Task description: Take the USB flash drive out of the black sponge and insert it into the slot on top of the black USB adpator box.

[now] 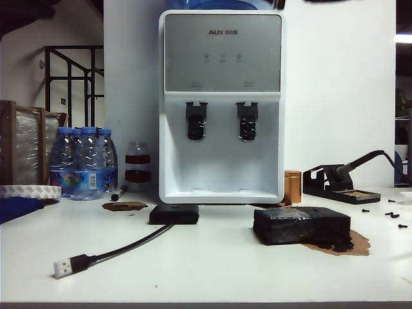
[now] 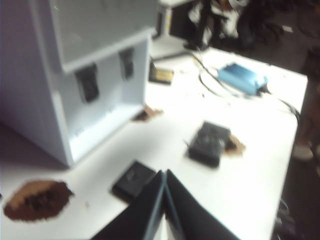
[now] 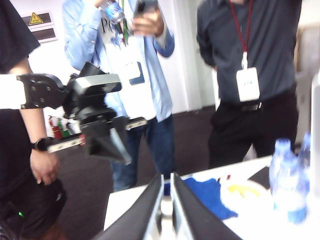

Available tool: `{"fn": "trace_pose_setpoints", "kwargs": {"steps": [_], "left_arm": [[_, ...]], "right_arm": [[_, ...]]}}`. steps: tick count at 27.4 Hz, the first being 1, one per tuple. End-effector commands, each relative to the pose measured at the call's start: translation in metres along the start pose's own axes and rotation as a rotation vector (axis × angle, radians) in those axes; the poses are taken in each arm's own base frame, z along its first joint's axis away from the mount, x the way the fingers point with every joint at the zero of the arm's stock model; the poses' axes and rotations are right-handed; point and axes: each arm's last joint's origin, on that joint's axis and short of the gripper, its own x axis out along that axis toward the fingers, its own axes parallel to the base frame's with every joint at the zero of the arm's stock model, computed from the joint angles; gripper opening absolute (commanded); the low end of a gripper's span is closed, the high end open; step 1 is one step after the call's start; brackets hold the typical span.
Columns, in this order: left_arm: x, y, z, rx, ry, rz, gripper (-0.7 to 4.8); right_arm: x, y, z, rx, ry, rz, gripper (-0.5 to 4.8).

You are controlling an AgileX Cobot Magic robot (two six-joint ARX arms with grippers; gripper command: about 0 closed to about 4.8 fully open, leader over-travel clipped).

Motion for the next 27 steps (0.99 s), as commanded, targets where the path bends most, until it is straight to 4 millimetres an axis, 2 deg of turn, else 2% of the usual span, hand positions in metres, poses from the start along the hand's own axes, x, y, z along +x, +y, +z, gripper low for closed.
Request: {"fn": "trace_pose_setpoints", "kwargs": {"steps": [1, 5, 9, 16, 21, 24, 27], "left_arm": [[0.003, -0.003, -0.024, 0.057, 0.043, -0.029, -0.05], [0.010, -0.006, -0.049, 0.073, 0.075, -0.048, -0.05], [0.010, -0.005, -0.054, 0.064, 0.079, -0.043, -0.05], [0.011, -0.005, -0.056, 0.058, 0.075, -0.048, -0.05], [0.015, -0.007, -0.073, 0.038, 0.085, -0.055, -0.05], [0.016, -0.006, -0.072, 0.058, 0.078, -0.047, -0.05], [0.016, -0.006, -0.071, 0.072, 0.065, -0.050, -0.05]], "right_arm": [[0.011, -0.008, -0.012, 0.017, 0.017, 0.018, -0.04], [0.037, -0.014, -0.039, 0.039, 0.058, 0.070, -0.04], [0.059, -0.021, -0.069, 0.080, 0.101, 0.072, -0.05], [0.068, -0.040, -0.111, 0.149, 0.158, 0.033, -0.04], [0.072, -0.052, -0.144, 0.207, 0.203, 0.029, -0.04], [0.076, -0.058, -0.167, 0.222, 0.235, 0.026, -0.04], [0.083, -0.061, -0.180, 0.219, 0.252, 0.035, -0.04]]}}
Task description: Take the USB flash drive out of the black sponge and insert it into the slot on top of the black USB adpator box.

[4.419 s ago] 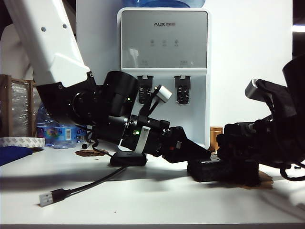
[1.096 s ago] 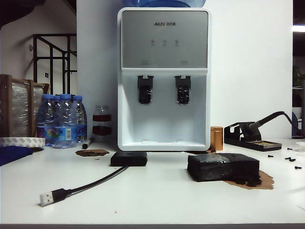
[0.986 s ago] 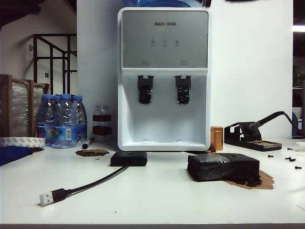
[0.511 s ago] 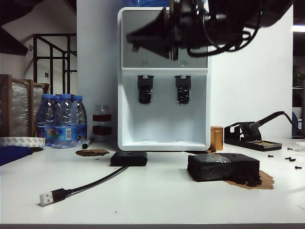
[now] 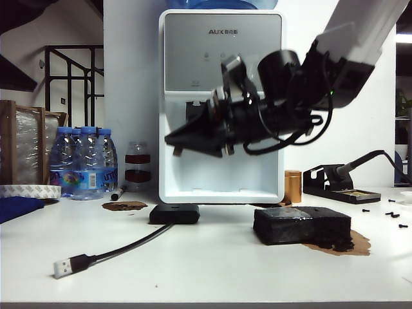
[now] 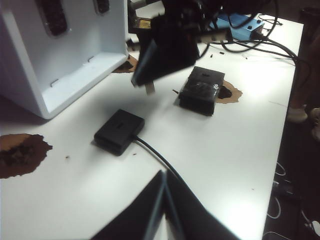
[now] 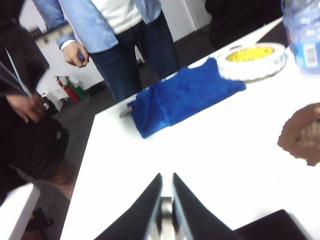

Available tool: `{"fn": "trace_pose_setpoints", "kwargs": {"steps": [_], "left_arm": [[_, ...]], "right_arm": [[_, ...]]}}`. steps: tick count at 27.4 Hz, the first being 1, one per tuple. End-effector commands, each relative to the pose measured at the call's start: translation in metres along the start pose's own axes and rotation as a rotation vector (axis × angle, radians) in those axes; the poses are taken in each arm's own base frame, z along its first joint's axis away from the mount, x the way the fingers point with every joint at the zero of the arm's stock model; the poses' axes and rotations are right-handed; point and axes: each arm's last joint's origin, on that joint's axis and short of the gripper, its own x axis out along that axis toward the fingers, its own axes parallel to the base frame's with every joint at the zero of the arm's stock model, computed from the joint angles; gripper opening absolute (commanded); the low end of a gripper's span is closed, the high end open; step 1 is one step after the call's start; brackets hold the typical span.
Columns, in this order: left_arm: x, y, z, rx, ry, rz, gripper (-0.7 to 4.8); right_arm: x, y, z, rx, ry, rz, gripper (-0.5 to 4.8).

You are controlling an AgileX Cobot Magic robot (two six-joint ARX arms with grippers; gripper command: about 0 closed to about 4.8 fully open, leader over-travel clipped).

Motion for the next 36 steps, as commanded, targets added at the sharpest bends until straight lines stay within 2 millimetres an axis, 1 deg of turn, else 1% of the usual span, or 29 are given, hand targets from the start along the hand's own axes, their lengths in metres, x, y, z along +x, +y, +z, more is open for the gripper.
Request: {"fn": "trace_pose_setpoints", "kwargs": {"steps": [1, 6, 8, 10, 14, 19, 24, 25, 28, 29, 32, 36], "left_arm": [[0.002, 0.001, 0.004, 0.044, -0.021, -0.002, -0.05], [0.003, 0.001, 0.005, 0.057, -0.023, -0.005, -0.05], [0.003, 0.000, 0.005, 0.052, -0.021, -0.006, -0.05], [0.003, 0.001, 0.005, 0.052, -0.022, -0.006, -0.05], [0.003, 0.001, 0.005, 0.053, -0.022, -0.005, -0.05], [0.003, 0.001, 0.005, 0.054, -0.022, -0.005, -0.05], [0.003, 0.001, 0.005, 0.054, -0.022, -0.005, -0.05], [0.003, 0.001, 0.005, 0.054, -0.022, -0.004, -0.05], [0.003, 0.001, 0.005, 0.056, -0.023, -0.004, -0.05], [0.003, 0.001, 0.005, 0.057, -0.023, -0.004, -0.05], [0.003, 0.001, 0.005, 0.056, -0.022, -0.004, -0.05], [0.003, 0.001, 0.005, 0.056, -0.022, -0.004, -0.05]], "right_arm": [[0.011, -0.007, -0.001, -0.031, 0.001, 0.009, -0.04], [0.019, -0.020, 0.000, -0.048, 0.024, -0.017, -0.04], [0.019, -0.022, 0.003, -0.060, 0.088, -0.038, -0.05], [0.019, -0.022, 0.005, -0.034, 0.124, -0.054, -0.04], [0.019, -0.022, 0.006, -0.027, 0.149, -0.075, -0.04], [0.018, -0.023, 0.002, 0.001, 0.184, -0.101, -0.04], [0.019, -0.024, -0.001, -0.011, 0.206, -0.147, -0.05], [0.020, -0.026, -0.004, -0.003, 0.211, -0.148, -0.04], [0.028, -0.037, -0.026, 0.078, 0.242, -0.148, -0.04], [0.028, -0.038, -0.029, 0.092, 0.245, -0.148, -0.04], [0.029, -0.040, -0.031, 0.090, 0.245, -0.148, -0.05], [0.030, -0.041, -0.023, 0.059, 0.222, -0.149, -0.04]]}}
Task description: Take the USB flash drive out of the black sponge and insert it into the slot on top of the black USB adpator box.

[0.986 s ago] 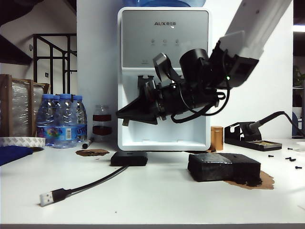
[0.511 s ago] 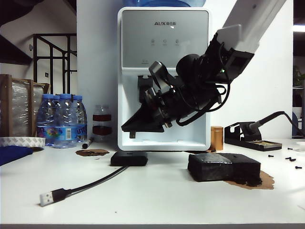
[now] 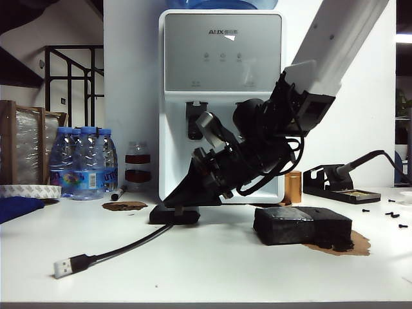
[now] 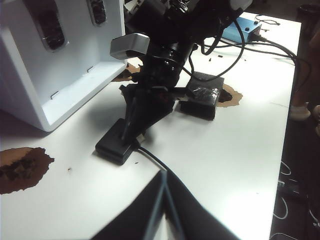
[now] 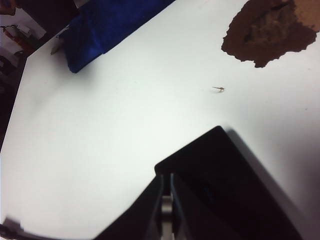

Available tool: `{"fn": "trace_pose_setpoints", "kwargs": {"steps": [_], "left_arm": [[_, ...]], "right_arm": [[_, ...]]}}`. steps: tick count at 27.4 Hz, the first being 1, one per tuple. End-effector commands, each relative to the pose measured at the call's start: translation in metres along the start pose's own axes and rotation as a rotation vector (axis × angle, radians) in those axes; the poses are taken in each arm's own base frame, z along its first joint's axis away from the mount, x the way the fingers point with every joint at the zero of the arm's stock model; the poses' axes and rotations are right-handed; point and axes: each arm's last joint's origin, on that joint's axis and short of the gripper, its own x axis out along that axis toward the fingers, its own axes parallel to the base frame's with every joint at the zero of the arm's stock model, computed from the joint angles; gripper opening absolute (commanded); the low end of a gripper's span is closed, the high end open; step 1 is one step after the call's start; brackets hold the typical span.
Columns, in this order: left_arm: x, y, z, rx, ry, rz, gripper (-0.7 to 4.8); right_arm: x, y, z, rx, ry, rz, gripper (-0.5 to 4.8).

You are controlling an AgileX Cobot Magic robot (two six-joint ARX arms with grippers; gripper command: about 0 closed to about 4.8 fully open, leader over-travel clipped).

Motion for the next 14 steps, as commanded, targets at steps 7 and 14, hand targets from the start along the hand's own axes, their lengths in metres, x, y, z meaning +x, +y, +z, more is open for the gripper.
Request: {"fn": "trace_pose_setpoints", "kwargs": {"steps": [7, 14], "left_arm": [[-0.001, 0.000, 0.001, 0.009, -0.007, 0.002, -0.05], [-0.001, 0.001, 0.000, 0.008, -0.005, 0.002, -0.05]], "right_arm": [[-0.003, 0.002, 0.032, -0.168, -0.078, 0.006, -0.04], [-0.003, 0.002, 0.030, -0.271, -0.058, 0.003, -0.04]]}}
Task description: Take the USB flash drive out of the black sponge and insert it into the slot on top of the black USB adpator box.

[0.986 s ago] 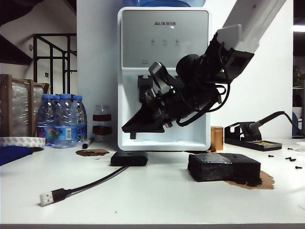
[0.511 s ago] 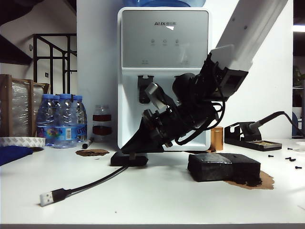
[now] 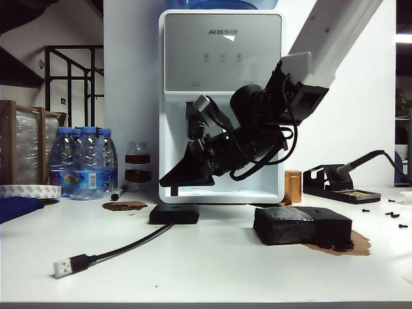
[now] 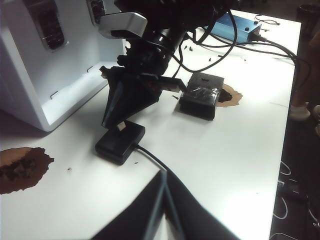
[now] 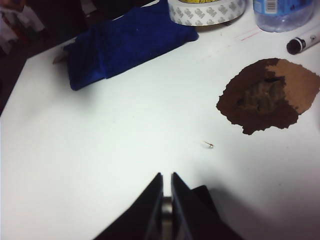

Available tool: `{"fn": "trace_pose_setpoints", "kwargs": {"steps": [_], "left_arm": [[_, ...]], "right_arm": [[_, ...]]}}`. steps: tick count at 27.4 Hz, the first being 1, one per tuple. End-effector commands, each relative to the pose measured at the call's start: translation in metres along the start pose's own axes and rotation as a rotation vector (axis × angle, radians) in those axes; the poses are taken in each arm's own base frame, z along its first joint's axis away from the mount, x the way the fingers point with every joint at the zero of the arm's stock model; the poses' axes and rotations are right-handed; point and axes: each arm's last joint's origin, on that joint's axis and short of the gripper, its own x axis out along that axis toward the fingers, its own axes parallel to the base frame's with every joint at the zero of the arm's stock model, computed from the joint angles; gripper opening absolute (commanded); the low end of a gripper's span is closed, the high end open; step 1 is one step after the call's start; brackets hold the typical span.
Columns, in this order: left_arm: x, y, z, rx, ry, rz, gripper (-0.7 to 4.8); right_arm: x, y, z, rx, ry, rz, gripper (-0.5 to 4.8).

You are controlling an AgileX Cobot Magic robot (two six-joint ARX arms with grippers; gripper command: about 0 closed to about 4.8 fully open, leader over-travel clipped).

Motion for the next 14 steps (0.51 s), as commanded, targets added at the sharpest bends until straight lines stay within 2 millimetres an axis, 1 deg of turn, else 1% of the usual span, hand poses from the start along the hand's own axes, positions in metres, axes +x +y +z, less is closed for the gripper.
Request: {"fn": "trace_pose_setpoints", "kwargs": {"steps": [1, 5, 14], "left_arm": [[-0.001, 0.001, 0.000, 0.008, -0.005, 0.004, -0.05], [-0.001, 0.001, 0.000, 0.008, -0.004, 0.005, -0.05], [-0.001, 0.000, 0.000, 0.003, -0.009, -0.003, -0.05]], "right_arm": [[0.000, 0.002, 0.002, -0.075, 0.006, 0.011, -0.05], [0.002, 0.004, 0.001, -0.136, 0.013, 0.014, -0.04], [0.009, 0.000, -0.010, -0.119, 0.046, -0.015, -0.04]]}}
